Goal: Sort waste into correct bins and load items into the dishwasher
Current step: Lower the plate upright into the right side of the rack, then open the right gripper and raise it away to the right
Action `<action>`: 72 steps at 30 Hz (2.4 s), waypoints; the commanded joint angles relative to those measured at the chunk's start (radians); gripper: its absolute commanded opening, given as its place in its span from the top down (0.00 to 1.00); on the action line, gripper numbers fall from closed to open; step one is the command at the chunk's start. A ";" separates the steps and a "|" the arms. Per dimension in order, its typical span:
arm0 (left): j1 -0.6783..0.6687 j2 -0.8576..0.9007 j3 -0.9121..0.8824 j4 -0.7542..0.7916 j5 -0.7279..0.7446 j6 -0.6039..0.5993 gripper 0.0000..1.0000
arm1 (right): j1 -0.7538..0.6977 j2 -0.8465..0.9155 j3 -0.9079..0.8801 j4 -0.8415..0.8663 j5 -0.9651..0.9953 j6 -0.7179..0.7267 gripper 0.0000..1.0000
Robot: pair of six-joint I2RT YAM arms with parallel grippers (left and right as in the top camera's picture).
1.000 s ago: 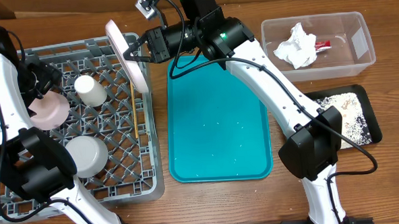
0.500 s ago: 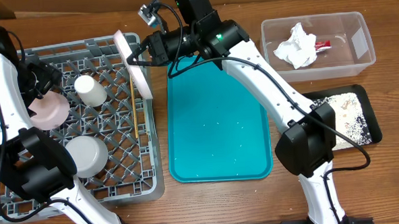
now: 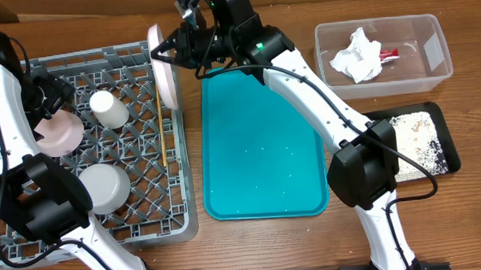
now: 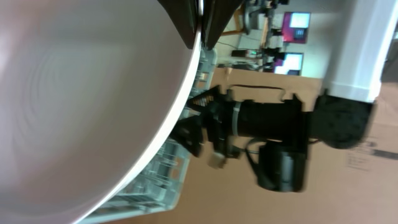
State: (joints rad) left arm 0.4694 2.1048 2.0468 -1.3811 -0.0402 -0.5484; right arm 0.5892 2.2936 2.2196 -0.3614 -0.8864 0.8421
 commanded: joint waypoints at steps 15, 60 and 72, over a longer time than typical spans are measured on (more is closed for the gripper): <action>0.008 0.001 -0.014 0.005 0.005 -0.014 0.00 | 0.073 0.002 0.006 -0.055 0.055 0.131 0.96; 0.008 -0.006 -0.015 -0.058 0.289 0.152 0.00 | -0.267 -0.339 0.020 -0.467 0.602 -0.291 0.00; 0.007 -0.172 -0.014 -0.069 0.303 0.213 0.00 | -0.415 -0.412 0.020 -0.824 0.821 -0.300 0.00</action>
State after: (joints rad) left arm 0.4713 2.0350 2.0346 -1.4429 0.2432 -0.3859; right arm 0.2054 1.8938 2.2288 -1.1587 -0.1406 0.5556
